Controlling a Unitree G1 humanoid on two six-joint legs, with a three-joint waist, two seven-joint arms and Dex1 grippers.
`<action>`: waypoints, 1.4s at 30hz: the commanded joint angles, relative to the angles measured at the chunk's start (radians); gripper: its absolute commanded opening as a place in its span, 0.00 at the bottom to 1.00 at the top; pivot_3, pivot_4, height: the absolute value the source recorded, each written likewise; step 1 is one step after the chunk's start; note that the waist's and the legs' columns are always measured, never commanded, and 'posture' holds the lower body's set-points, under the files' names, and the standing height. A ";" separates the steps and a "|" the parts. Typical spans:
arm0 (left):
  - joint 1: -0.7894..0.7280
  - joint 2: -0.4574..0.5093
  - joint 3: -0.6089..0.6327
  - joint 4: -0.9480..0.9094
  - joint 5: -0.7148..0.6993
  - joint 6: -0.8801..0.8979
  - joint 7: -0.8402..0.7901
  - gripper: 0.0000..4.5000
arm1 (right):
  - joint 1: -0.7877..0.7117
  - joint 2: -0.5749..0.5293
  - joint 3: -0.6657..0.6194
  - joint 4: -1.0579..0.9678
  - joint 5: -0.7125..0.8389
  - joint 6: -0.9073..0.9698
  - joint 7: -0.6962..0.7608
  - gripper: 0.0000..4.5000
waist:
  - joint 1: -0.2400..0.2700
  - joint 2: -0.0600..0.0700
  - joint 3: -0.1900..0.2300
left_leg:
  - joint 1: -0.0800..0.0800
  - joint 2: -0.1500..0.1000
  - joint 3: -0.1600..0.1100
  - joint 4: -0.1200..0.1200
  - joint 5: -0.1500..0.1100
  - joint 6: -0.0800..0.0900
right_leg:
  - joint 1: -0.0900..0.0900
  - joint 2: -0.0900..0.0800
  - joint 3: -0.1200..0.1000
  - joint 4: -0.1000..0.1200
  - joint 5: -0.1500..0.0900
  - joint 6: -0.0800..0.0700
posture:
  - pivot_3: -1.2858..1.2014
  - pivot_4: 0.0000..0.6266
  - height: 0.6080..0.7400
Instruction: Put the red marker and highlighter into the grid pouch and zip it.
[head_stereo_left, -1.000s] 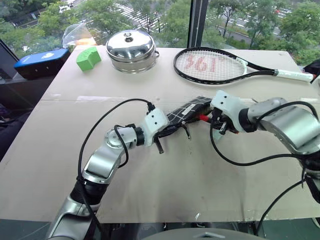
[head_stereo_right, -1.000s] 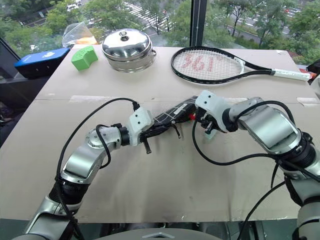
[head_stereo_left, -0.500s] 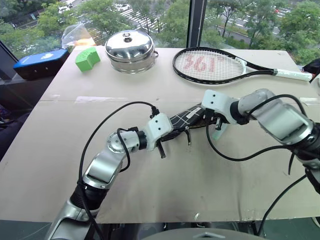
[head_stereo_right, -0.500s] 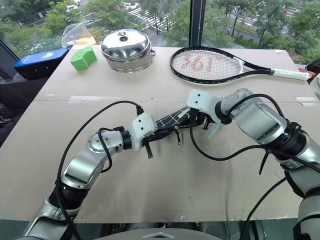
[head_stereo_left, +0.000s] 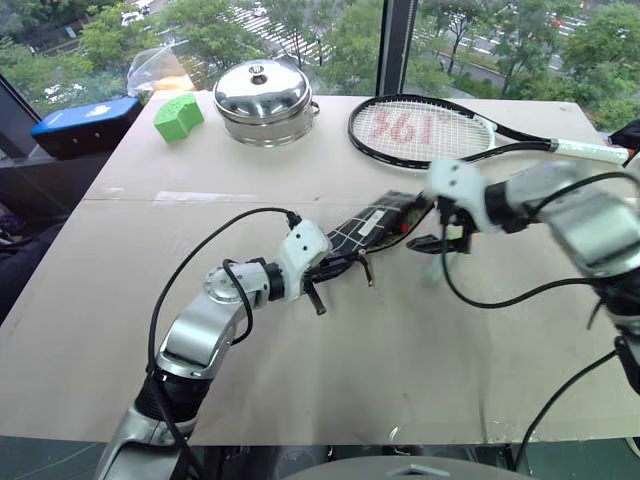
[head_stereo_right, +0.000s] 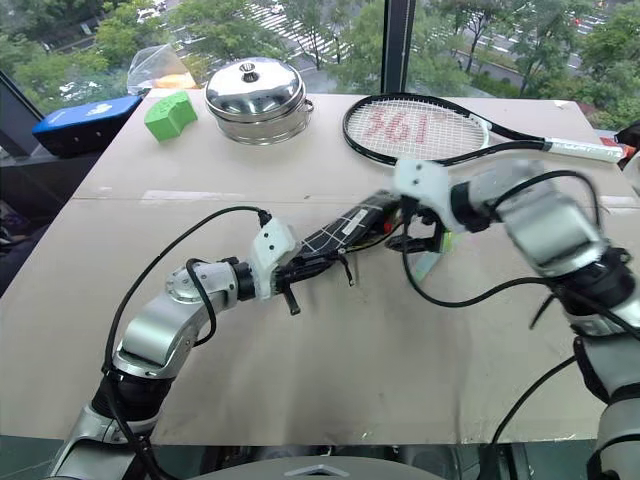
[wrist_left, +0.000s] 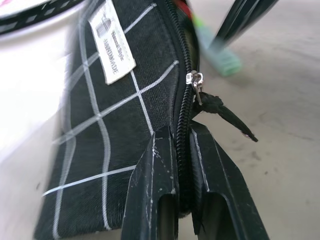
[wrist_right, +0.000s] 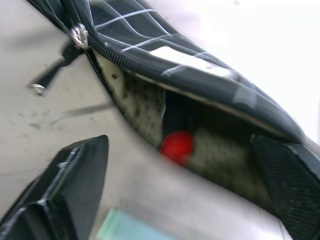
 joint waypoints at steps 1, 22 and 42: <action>-0.008 0.019 0.031 -0.023 -0.009 0.005 0.012 0.00 | 0.078 -0.010 -0.213 -0.153 0.120 0.215 -0.075 0.99 | 0.004 0.000 0.000 | 0.000 0.000 0.000 0.000 0.000 0.000 | 0.000 0.000 0.000 0.000 0.000 0.000 | 0.52 0.24 1.00; -0.103 0.024 0.080 0.037 -0.014 0.041 0.060 0.00 | 0.400 0.843 -0.381 -0.242 -0.383 0.759 -1.149 0.99 | -0.001 0.000 -0.002 | 0.001 0.000 0.000 -0.001 0.002 -0.004 | 0.000 0.008 0.003 0.001 0.000 -0.001 | 0.52 0.24 1.00; -0.089 0.033 0.032 0.033 0.004 -0.023 0.035 0.00 | 0.409 -0.090 -0.214 -0.434 0.027 0.327 -0.328 0.17 | -0.012 0.001 0.003 | 0.003 0.000 0.000 -0.003 -0.001 0.001 | 0.000 0.010 0.006 -0.001 -0.001 0.000 | 0.52 0.24 1.00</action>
